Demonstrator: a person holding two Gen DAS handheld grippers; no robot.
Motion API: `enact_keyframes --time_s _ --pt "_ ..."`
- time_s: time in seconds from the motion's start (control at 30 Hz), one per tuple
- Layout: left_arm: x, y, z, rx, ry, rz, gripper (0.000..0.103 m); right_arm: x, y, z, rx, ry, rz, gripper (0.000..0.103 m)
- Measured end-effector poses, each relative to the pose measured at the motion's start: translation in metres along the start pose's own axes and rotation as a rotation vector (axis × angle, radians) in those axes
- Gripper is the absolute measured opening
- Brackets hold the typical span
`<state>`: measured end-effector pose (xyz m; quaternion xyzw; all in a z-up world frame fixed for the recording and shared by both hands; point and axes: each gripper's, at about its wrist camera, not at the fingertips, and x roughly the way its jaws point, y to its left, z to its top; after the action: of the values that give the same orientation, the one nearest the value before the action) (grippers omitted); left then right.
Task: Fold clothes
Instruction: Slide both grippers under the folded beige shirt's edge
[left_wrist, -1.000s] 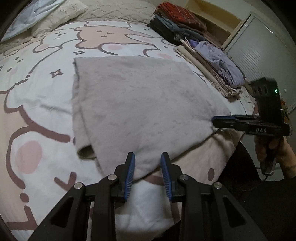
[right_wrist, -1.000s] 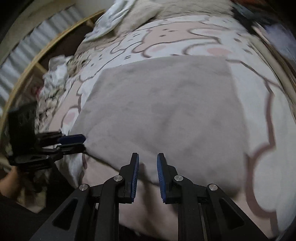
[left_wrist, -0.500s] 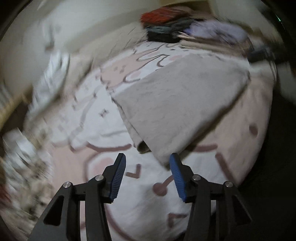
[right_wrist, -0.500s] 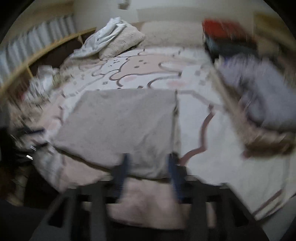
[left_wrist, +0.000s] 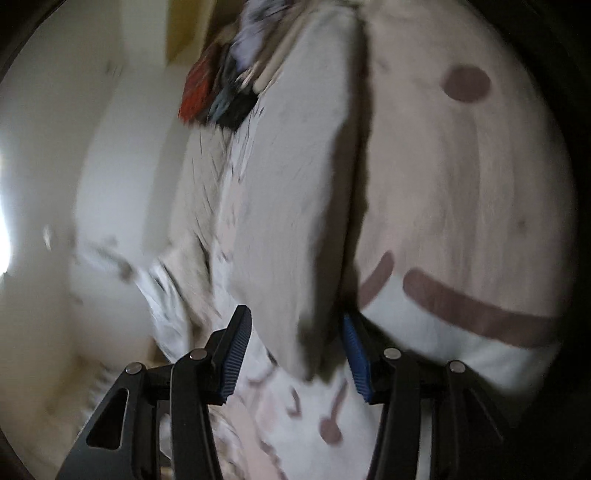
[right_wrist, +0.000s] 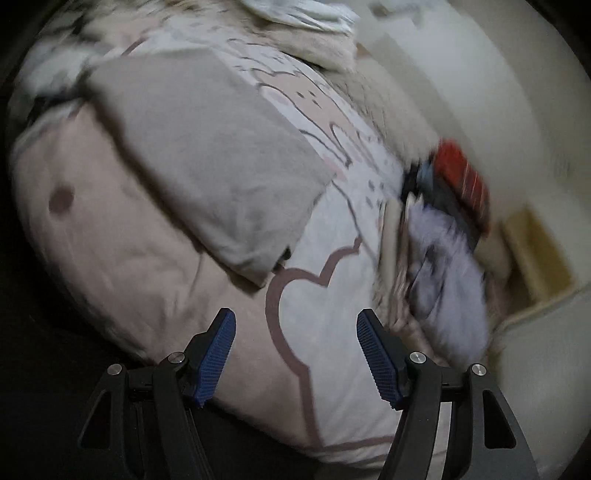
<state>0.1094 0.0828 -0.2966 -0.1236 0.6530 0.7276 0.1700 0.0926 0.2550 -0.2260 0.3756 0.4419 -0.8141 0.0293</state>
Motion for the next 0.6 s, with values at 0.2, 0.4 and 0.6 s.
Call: enact_keyframes --time_s 0.2,0.4,0.6 --pt "0.005 0.005 -0.008 0.019 -0.055 0.003 0.046 0.009 0.044 0.0 -0.242 -0.108 -0.117 0.068" --pt "0.002 0.019 -0.003 -0.101 -0.034 -0.074 0.047 0.027 0.071 0.003 -0.409 -0.176 -0.24 0.068" --pt "0.011 0.025 0.007 -0.15 -0.029 -0.078 0.047 0.028 0.077 0.005 -0.488 -0.216 -0.261 0.068"
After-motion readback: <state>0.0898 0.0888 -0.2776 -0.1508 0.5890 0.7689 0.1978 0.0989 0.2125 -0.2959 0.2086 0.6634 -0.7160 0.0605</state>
